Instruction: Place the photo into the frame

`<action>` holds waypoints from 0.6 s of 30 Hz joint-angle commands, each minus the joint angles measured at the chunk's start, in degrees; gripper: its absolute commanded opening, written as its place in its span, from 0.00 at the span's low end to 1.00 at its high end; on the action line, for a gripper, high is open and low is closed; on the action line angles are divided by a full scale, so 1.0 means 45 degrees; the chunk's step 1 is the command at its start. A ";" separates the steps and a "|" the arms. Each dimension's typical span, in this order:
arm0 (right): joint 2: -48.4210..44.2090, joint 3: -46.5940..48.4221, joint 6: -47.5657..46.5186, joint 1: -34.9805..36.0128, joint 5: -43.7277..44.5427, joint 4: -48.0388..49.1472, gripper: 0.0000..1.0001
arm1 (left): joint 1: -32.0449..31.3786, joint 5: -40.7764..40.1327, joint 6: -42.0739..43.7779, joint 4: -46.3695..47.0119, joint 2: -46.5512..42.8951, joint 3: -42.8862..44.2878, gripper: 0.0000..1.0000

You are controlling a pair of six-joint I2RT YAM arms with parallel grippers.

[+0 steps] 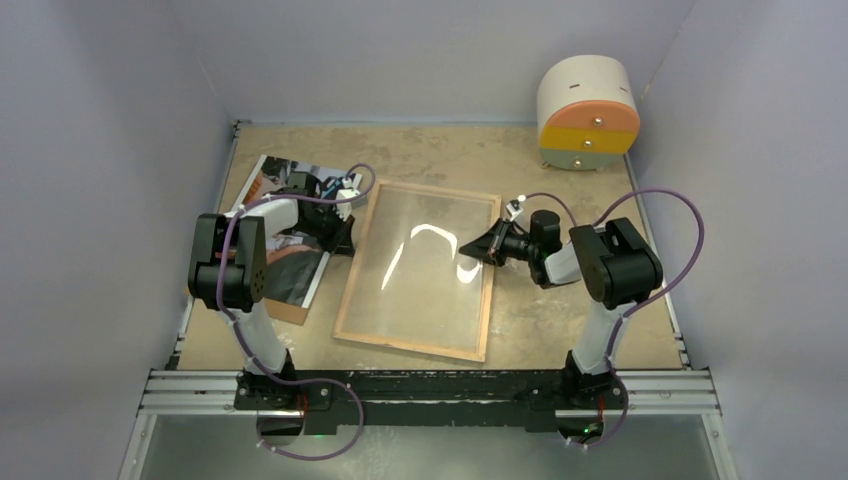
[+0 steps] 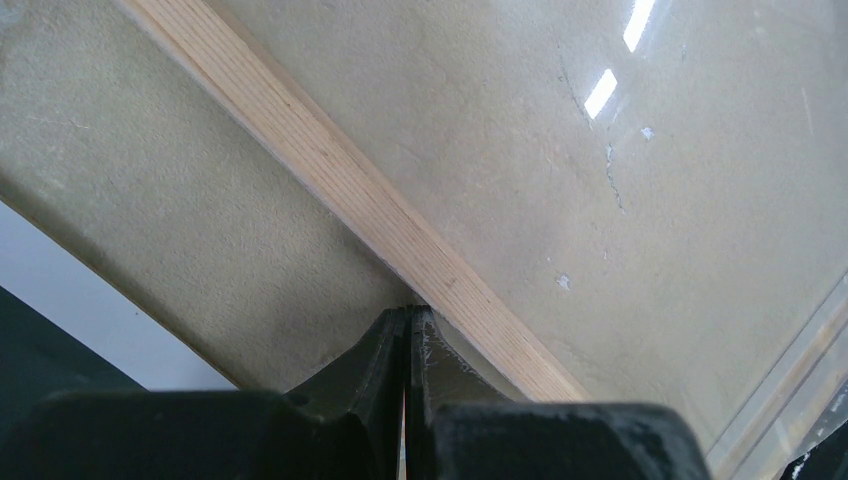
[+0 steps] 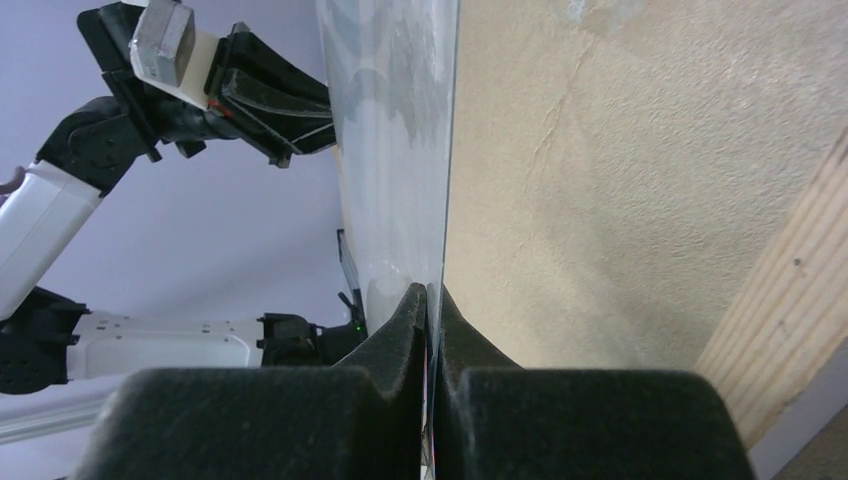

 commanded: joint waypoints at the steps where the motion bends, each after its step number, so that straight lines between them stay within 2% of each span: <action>1: 0.0301 0.0402 -0.0534 0.0119 -0.0157 -0.0464 0.00 | -0.0188 -0.0513 0.0277 -0.1117 0.0878 -0.0842 0.03; 8: 0.0119 0.0189 -0.1304 0.0119 0.0101 -0.1962 0.00 | -0.0188 -0.0471 0.0298 -0.1093 0.0928 -0.0850 0.03; 18: -0.0296 0.0305 -0.1845 0.0156 0.0508 -0.2566 0.00 | -0.0188 -0.0460 0.0311 -0.1094 0.0966 -0.0842 0.03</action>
